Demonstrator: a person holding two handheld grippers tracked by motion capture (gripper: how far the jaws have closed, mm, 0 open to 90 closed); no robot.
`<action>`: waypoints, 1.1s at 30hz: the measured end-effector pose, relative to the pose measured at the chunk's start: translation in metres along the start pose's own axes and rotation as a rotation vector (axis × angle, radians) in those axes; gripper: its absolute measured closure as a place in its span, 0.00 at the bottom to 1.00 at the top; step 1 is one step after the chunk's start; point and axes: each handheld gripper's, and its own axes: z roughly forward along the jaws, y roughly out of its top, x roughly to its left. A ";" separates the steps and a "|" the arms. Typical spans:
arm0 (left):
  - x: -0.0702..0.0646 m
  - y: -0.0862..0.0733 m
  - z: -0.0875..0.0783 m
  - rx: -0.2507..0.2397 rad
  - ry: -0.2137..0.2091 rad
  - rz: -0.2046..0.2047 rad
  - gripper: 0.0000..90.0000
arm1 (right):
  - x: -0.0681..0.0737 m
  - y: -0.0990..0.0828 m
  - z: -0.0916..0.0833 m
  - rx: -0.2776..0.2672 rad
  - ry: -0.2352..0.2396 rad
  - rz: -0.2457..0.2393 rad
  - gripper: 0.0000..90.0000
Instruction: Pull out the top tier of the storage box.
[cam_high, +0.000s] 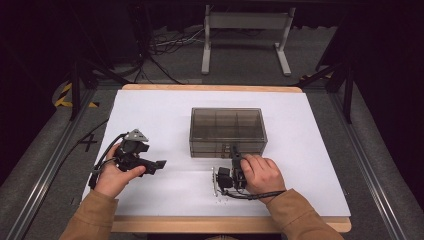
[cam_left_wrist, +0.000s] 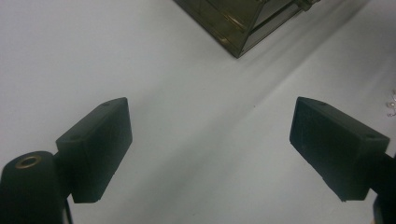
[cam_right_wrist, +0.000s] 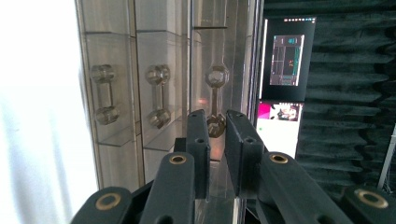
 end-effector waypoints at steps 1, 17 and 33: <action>0.000 0.000 0.000 -0.001 0.000 0.000 0.15 | 0.001 0.000 -0.002 0.002 0.002 0.005 0.89; 0.000 0.000 0.000 0.001 -0.004 -0.003 0.15 | 0.004 -0.002 -0.019 -0.023 0.003 -0.001 0.89; 0.000 0.000 0.000 0.002 -0.005 -0.003 0.15 | 0.007 -0.005 -0.027 -0.042 0.003 -0.001 0.89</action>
